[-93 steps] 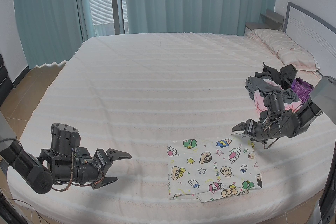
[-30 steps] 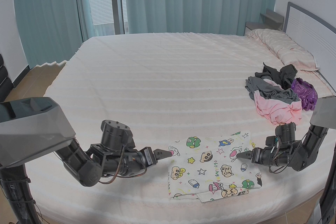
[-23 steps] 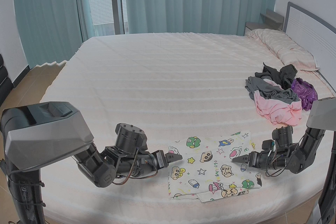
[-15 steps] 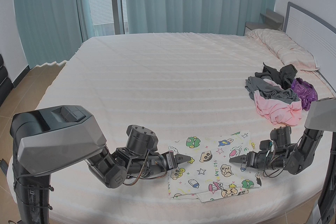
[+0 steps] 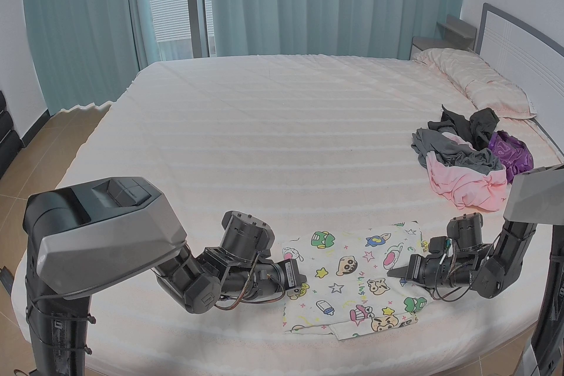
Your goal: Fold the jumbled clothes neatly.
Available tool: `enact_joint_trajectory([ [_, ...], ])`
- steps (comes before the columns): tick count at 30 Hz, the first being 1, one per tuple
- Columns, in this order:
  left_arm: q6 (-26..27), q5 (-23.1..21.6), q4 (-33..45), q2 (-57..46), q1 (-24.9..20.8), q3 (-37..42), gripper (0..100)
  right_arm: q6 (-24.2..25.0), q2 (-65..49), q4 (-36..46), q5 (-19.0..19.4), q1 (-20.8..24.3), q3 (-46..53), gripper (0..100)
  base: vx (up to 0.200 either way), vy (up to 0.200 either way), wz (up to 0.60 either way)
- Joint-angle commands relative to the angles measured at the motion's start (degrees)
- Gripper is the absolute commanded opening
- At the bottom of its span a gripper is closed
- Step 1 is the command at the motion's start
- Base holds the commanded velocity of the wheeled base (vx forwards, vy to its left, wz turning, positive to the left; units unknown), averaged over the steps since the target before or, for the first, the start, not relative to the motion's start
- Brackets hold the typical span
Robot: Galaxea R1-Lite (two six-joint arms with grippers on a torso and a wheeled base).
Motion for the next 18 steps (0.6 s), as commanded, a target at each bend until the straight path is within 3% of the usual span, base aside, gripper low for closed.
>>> enact_joint_trajectory([
  [1, -0.71, -0.01, -0.12, -0.36, 0.12, 0.95, 0, 0.5, -0.16, 0.02, 0.08, -0.01, 0.17, 0, 0.0, 0.0, 0.0],
  [6, -4.49, -0.19, -1.26, -1.77, 0.12, 2.89, 0, 1.99, -1.22, -0.16, 0.08, 0.08, 1.05, 0, 0.0, 0.0, 0.0],
  [18, -6.33, -0.54, -6.53, -4.49, -0.32, 7.63, 0, 4.28, -4.29, -0.25, 0.61, 0.43, 2.63, 0, 0.0, -0.2, 0.0],
])
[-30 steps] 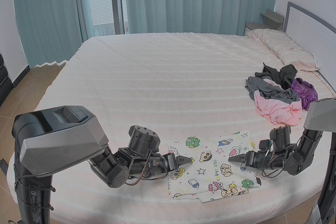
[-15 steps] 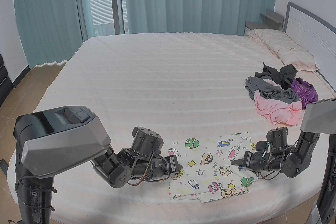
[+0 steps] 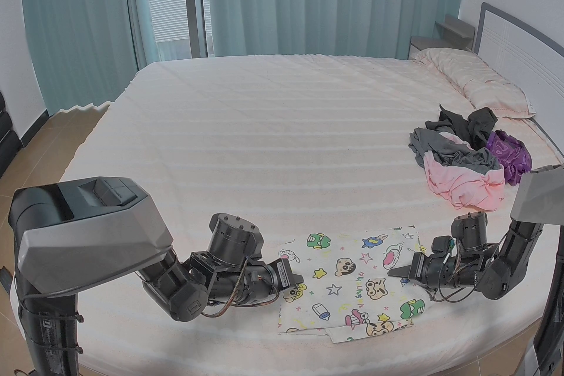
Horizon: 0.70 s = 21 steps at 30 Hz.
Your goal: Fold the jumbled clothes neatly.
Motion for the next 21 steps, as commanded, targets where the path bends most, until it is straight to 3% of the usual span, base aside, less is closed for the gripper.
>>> enact_joint_trajectory([
  [1, -0.07, 0.01, -1.17, -1.3, -0.56, 1.38, 0, 0.01, -1.5, 0.03, -0.08, -0.06, 0.42, 0, 0.0, -0.2, 0.0],
  [21, -0.95, 0.01, -2.05, -3.67, -0.64, 4.2, 0, 0.01, -3.61, 0.03, 0.36, -0.15, 1.57, 0, 0.0, -0.2, 0.0],
])
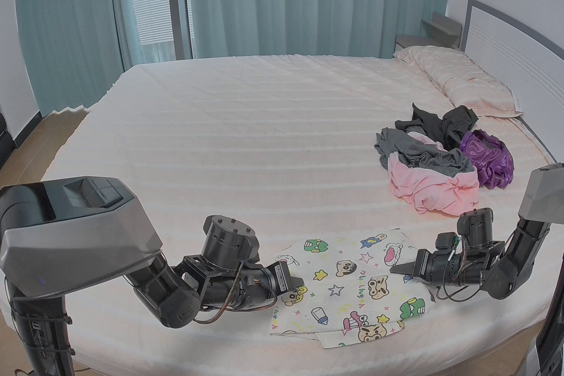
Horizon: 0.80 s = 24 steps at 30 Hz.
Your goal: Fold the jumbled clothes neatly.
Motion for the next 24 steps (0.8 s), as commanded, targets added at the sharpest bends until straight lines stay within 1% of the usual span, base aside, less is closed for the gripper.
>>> enact_joint_trajectory([
  [1, 0.0, 0.06, 0.02, -0.45, -0.01, 0.22, 0, -0.02, -0.56, -0.02, -0.05, -0.08, 0.53, 0, 0.0, -0.2, 0.0],
  [21, -0.08, 0.06, 0.02, -0.19, -0.01, 0.31, 0, -0.19, -1.09, -0.02, -0.32, -0.43, 0.79, 0, 0.0, -0.2, 0.0],
  [24, -0.17, 0.14, 0.02, -0.1, 0.25, 0.4, 0, -0.46, -0.91, -0.02, -0.4, -0.43, 0.88, 0, 0.0, 0.0, 0.0],
])
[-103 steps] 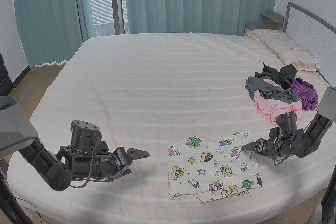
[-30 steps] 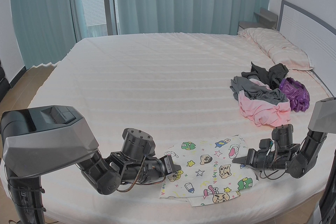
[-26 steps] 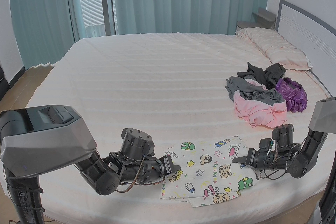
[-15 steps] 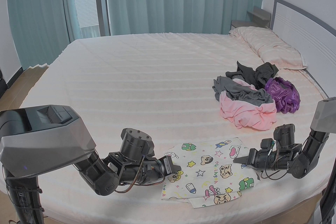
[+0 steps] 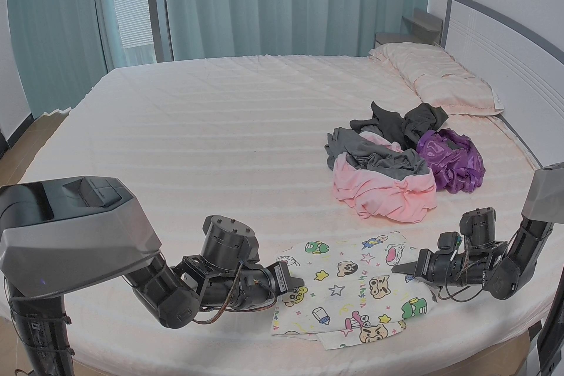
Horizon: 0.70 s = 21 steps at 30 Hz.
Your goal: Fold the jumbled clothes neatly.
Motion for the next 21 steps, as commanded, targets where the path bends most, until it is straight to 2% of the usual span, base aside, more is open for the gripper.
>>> enact_joint_trajectory([
  [1, -0.05, 0.03, 0.11, 0.16, 0.2, 0.02, 0, -0.21, 0.26, -0.11, -0.07, -0.01, 0.0, 0, 0.0, 0.0, 0.0],
  [4, 0.04, 0.12, 0.11, 0.16, 0.29, 0.55, 0, -0.39, 0.52, -0.02, -0.16, 0.08, 0.0, 0, 0.0, 0.0, 0.0],
  [5, 0.04, 0.12, 0.11, 0.16, 0.29, 0.55, 100, -0.39, 0.52, -0.02, -0.16, 0.08, 0.0, 0, 0.0, 0.0, 0.0],
  [7, 0.39, 0.03, -0.15, -0.02, 0.2, 1.87, 100, -0.48, 0.79, -0.02, -0.43, 0.34, 0.09, 0, 0.0, 0.0, 0.0],
  [8, 0.22, 0.03, -0.77, -0.28, 0.2, 2.31, 100, -0.57, 0.79, 0.06, -0.51, 0.43, 0.35, 100, 0.0, 0.0, 0.0],
  [12, 0.66, 0.21, -2.35, -0.37, 0.56, 4.68, 100, -1.27, 0.26, 0.06, -0.6, 0.52, 0.97, 100, 0.0, 0.0, 0.0],
  [16, 0.66, 0.29, -2.44, -3.36, 2.05, 5.82, 100, -7.16, -0.01, 0.42, -2.01, -0.54, 3.25, 100, 0.0, 0.0, 0.0],
  [17, 0.66, 0.38, -2.44, -3.45, 2.14, 5.82, 100, -7.33, -0.09, 0.33, -2.18, -0.63, 3.34, 100, 0.0, 0.0, 0.0],
  [18, 0.66, 0.29, -2.44, -4.15, 2.84, 5.82, 100, -9.44, -0.8, 0.24, -3.85, -1.95, 4.13, 100, 0.0, 0.0, 0.0],
  [21, 0.48, 0.21, -2.7, -4.33, 3.72, 5.82, 100, -13.31, -4.4, 1.56, -4.12, -4.06, 6.15, 100, 0.0, 0.0, 0.0],
])
